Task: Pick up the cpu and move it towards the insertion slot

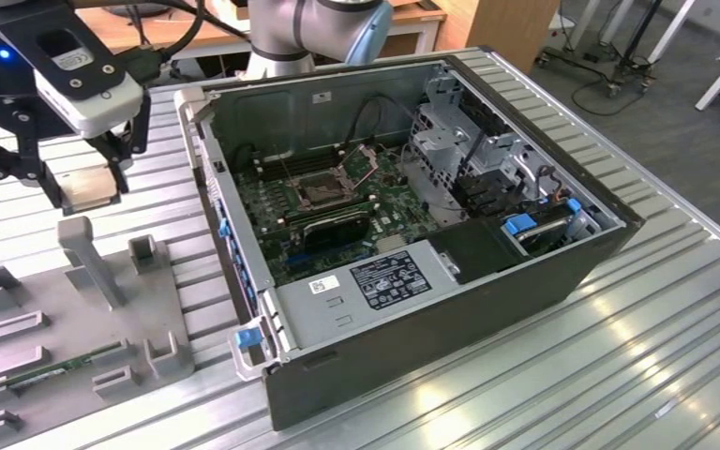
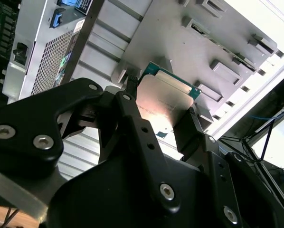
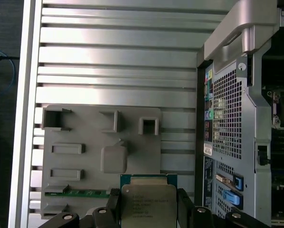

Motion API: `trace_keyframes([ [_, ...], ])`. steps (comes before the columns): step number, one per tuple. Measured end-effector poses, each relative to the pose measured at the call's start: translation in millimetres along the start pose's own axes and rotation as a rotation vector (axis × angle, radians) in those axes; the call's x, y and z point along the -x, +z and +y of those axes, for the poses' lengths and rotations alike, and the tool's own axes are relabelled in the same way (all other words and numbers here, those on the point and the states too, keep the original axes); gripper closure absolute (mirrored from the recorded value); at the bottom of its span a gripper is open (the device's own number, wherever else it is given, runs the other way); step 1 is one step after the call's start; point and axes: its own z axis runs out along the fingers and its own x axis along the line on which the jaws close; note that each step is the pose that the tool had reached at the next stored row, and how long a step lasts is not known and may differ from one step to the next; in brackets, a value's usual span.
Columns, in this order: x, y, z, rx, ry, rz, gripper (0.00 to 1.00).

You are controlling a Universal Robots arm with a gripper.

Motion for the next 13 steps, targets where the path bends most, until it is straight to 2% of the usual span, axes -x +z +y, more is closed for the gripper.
trace_keyframes([
  [13, 22.1, -0.1, -0.4, 0.0000, 0.000, 0.0000, 0.45],
])
